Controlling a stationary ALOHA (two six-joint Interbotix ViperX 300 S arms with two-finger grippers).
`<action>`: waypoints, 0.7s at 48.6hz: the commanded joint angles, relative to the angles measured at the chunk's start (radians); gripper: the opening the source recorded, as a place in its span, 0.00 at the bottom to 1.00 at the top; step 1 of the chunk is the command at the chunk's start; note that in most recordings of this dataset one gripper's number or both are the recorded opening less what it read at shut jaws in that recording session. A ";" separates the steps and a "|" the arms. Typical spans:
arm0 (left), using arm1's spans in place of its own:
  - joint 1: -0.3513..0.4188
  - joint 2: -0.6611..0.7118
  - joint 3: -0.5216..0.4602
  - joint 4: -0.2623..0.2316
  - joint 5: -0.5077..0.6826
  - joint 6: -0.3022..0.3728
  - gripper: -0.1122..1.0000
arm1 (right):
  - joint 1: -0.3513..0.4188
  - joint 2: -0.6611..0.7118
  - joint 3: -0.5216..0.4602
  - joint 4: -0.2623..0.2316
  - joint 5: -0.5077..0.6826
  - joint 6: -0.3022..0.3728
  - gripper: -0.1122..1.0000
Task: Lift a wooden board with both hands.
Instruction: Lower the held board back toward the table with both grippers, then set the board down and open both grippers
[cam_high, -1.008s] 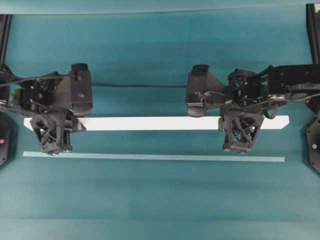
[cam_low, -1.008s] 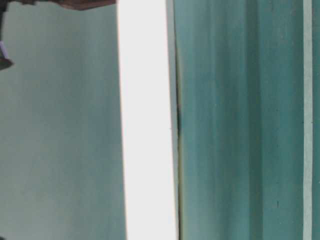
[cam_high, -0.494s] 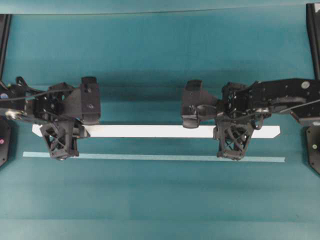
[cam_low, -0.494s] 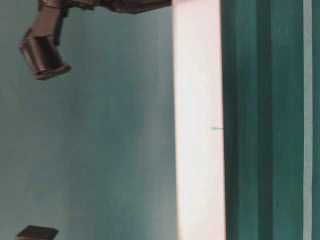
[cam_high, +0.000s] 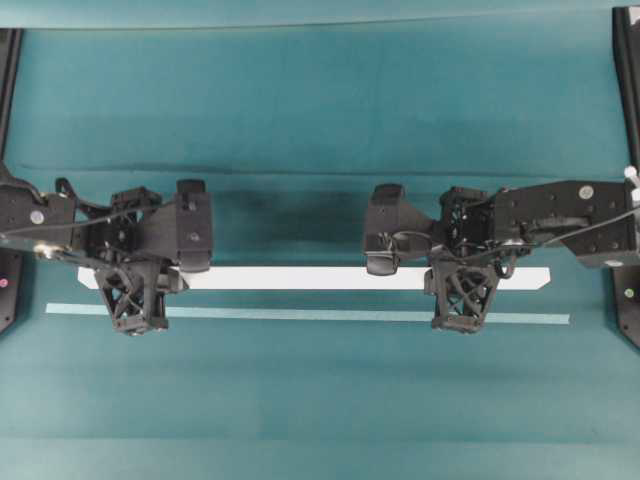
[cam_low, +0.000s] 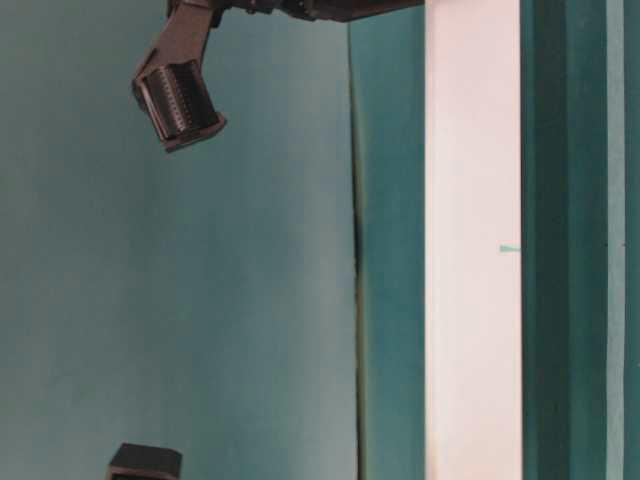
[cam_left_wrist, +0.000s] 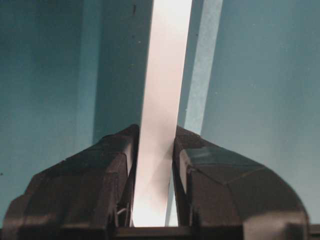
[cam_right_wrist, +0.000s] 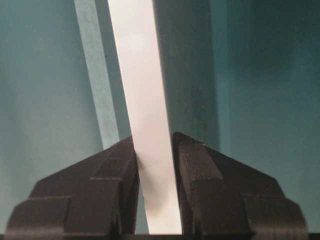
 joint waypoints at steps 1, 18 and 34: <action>-0.014 0.009 0.002 0.000 -0.012 -0.008 0.26 | 0.009 0.012 0.005 0.003 0.003 0.000 0.29; -0.029 0.054 0.011 0.000 -0.064 -0.026 0.26 | 0.041 0.055 0.014 0.040 -0.043 0.000 0.29; -0.034 0.094 0.020 0.000 -0.115 -0.029 0.26 | 0.043 0.071 0.037 0.040 -0.069 0.000 0.29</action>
